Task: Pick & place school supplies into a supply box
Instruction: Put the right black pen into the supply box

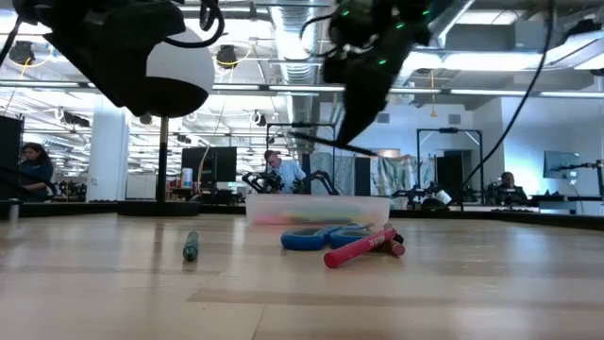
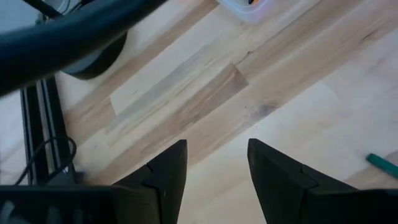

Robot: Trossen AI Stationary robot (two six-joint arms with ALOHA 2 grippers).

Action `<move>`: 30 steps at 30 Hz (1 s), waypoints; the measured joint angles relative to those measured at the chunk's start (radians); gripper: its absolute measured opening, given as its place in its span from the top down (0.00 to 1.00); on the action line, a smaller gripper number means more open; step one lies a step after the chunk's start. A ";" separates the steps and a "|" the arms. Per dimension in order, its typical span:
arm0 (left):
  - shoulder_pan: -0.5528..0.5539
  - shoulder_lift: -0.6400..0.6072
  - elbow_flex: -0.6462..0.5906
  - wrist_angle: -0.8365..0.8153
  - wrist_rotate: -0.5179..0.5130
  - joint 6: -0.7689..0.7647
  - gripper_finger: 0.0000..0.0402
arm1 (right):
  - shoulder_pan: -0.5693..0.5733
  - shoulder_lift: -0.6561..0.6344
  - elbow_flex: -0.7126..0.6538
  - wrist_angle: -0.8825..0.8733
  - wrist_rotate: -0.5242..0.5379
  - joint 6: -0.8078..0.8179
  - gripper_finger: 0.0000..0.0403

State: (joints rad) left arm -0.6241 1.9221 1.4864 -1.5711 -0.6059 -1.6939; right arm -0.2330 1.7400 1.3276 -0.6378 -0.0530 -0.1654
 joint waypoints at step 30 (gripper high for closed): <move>-0.044 0.000 0.000 0.000 -0.002 -0.055 0.59 | -0.059 0.205 0.152 -0.095 0.002 0.069 0.84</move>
State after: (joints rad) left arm -0.6685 1.9217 1.4868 -1.5711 -0.6075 -1.7493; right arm -0.2919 1.9450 1.4799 -0.7325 -0.0509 -0.0966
